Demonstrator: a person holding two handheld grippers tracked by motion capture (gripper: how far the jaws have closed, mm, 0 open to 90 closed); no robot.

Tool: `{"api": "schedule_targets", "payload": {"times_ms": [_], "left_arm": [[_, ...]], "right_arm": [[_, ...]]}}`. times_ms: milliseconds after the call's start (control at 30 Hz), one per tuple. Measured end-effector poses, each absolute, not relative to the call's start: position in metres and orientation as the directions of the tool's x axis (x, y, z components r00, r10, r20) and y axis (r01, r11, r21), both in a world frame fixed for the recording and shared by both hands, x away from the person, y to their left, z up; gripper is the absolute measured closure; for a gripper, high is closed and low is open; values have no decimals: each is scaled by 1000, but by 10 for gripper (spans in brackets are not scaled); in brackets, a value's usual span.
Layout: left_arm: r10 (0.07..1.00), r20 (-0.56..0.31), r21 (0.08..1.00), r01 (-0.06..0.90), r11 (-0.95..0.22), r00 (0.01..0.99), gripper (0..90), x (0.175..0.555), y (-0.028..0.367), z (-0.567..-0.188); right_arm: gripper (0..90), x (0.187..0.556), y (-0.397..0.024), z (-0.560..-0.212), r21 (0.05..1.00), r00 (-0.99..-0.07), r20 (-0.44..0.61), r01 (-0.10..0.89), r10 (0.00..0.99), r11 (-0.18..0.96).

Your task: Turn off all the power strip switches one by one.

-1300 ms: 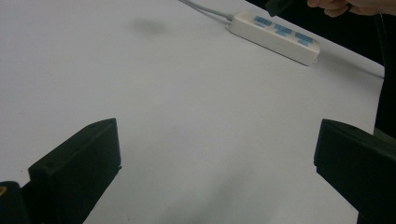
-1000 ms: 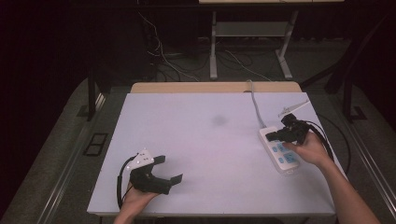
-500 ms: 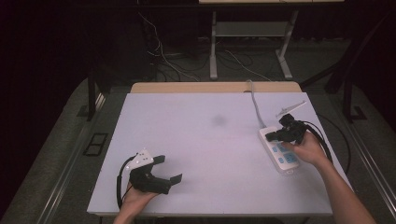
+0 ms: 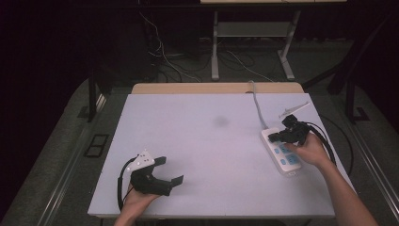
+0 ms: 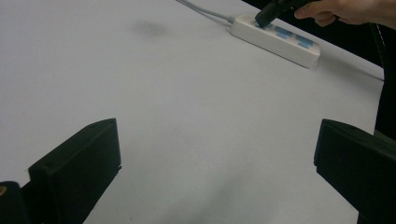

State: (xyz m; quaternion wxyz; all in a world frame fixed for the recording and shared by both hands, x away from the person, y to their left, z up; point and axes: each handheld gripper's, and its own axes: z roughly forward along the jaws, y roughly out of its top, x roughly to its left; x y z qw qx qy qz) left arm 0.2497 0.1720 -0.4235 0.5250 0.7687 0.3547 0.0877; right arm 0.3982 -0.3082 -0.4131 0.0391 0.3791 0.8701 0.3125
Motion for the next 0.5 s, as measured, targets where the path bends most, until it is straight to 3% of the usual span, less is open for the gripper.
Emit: {"api": "schedule_targets", "payload": {"times_ms": [267, 500], "left_arm": [[634, -233, 871, 448, -200, 737, 0, 249, 172, -422], [633, -230, 875, 442, -198, 739, 0, 247, 172, -421]], "right_arm": [[900, 399, -314, -417, 587, -699, 224, 653, 679, 479], [900, 397, -312, -417, 591, -700, 201, 644, 685, 486]]}}
